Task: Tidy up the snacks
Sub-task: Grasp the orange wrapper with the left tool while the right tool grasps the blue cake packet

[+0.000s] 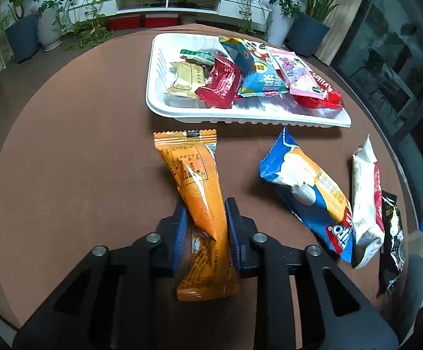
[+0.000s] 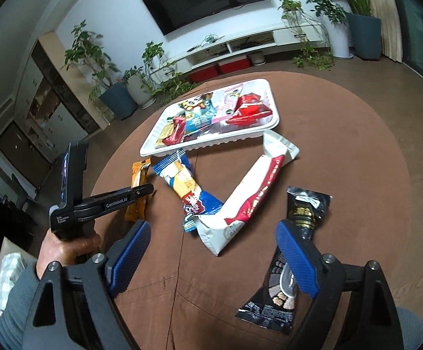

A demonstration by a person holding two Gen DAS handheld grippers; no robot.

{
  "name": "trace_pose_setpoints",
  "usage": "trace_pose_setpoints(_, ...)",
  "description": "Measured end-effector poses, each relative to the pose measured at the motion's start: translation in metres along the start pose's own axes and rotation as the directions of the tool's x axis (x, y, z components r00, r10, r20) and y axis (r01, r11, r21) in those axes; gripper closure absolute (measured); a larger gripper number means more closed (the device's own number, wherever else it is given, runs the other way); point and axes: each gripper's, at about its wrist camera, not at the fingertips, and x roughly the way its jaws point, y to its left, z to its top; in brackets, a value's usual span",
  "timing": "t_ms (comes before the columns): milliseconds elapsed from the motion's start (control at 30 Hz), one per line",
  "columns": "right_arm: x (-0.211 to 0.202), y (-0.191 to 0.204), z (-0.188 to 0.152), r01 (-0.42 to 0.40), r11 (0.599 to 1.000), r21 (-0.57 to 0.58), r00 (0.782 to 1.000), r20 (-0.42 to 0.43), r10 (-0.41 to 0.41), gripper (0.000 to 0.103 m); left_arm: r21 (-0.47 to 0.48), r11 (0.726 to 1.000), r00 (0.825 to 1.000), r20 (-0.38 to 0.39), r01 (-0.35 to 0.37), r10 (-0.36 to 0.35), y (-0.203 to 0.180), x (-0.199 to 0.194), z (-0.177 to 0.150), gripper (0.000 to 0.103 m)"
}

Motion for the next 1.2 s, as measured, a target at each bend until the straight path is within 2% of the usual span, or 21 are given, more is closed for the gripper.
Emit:
trace_pose_setpoints(200,0.018,0.023,0.02,0.024,0.991,-0.129,0.999,-0.029,-0.028,0.015,0.009,1.0,1.0,0.0,0.018,-0.018,0.006,-0.009,-0.011,0.085)
trace_pose_setpoints(433,0.072,0.055,0.036,0.037,0.957,-0.287,0.987,-0.141,-0.08,0.018,-0.008,0.998,0.998,0.011,0.069,-0.068,0.013,-0.027,-0.035,0.086)
trace_pose_setpoints(567,0.103,0.062,0.039,0.055,0.938,-0.343,0.974,-0.189,-0.127,0.023,-0.033,0.994,0.994,0.017,0.108,-0.108,0.018,-0.037,-0.05,0.087)
trace_pose_setpoints(800,0.138,0.063,0.04,0.097,0.921,-0.377,0.953,-0.232,-0.195,0.032,-0.048,0.988,0.989,0.017,0.145,-0.145,0.023,-0.045,-0.063,0.087)
trace_pose_setpoints(1000,0.153,0.069,0.034,0.094,0.904,-0.416,0.94,-0.261,-0.218,0.045,-0.052,0.985,0.986,0.017,0.166,-0.165,0.023,-0.045,-0.064,0.087)
trace_pose_setpoints(1200,0.157,0.07,0.032,0.091,0.901,-0.423,0.939,-0.265,-0.219,0.069,-0.057,0.983,0.985,0.015,0.175,-0.175,0.022,-0.043,-0.066,0.088)
